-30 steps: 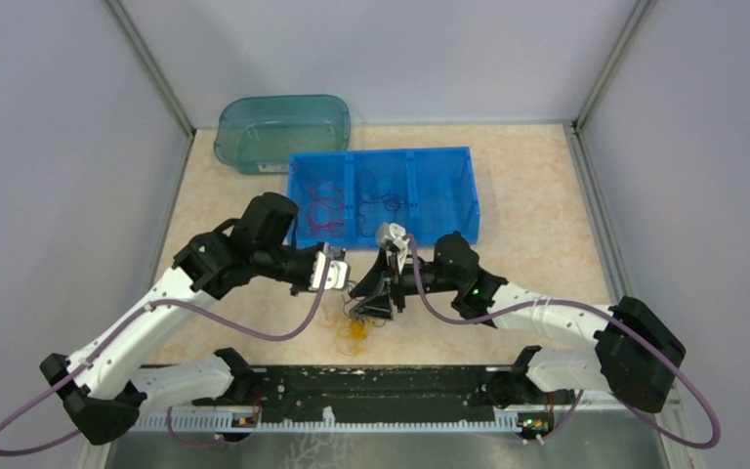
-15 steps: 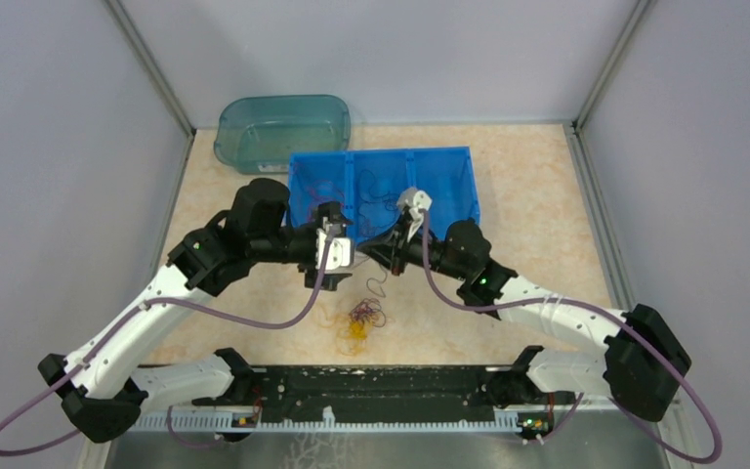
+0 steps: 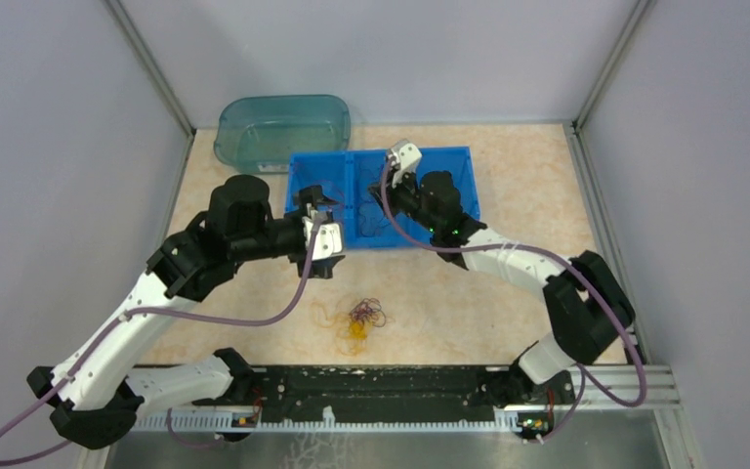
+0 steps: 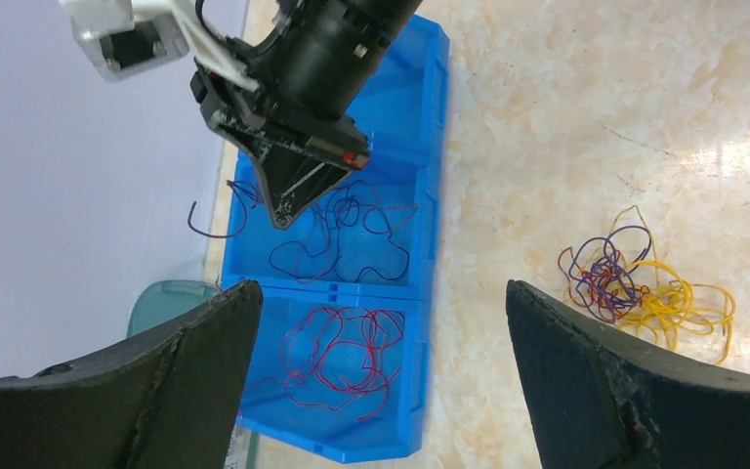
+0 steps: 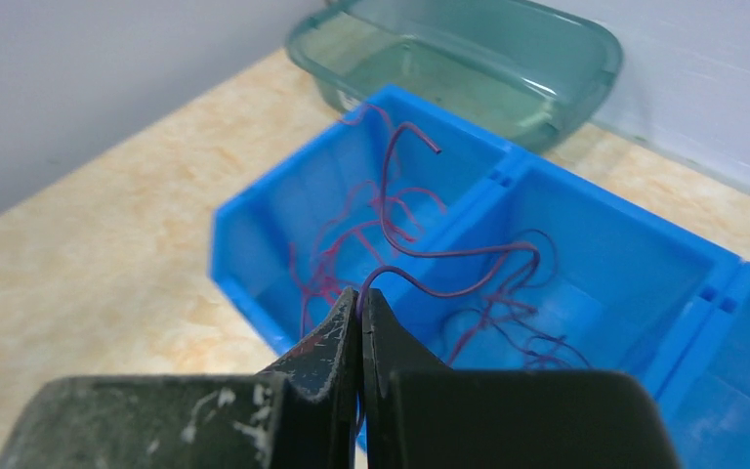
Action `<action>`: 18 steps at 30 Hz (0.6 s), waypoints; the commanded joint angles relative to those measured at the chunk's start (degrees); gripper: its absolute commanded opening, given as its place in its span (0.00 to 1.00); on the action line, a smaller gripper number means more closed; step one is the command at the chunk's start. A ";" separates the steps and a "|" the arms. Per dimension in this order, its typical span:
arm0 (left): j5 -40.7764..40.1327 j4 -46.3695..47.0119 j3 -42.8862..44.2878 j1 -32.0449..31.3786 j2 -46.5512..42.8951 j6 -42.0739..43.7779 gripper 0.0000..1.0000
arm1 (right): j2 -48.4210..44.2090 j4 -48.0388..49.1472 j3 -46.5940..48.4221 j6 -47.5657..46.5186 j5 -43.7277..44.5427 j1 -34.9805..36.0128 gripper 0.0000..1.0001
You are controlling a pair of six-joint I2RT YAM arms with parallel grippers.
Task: Untangle the cables
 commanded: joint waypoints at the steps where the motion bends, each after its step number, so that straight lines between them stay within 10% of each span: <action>1: -2.68 -2.48 1.04 -0.05 -1.30 -3.04 1.00 | 5.73 -1.55 6.47 -5.84 7.19 -1.25 0.00; 10: -11.24 -1.31 2.88 -0.09 -0.19 -10.70 1.00 | 18.91 -5.90 16.24 -11.17 15.20 -1.80 0.00; 15: -13.59 -1.89 2.70 -0.09 0.74 -10.78 1.00 | 19.63 -6.85 18.61 -12.70 16.81 -1.81 0.48; 18: -11.29 -1.97 0.56 -0.02 0.09 -11.00 1.00 | 16.00 -6.98 17.62 -12.11 14.11 -1.85 0.54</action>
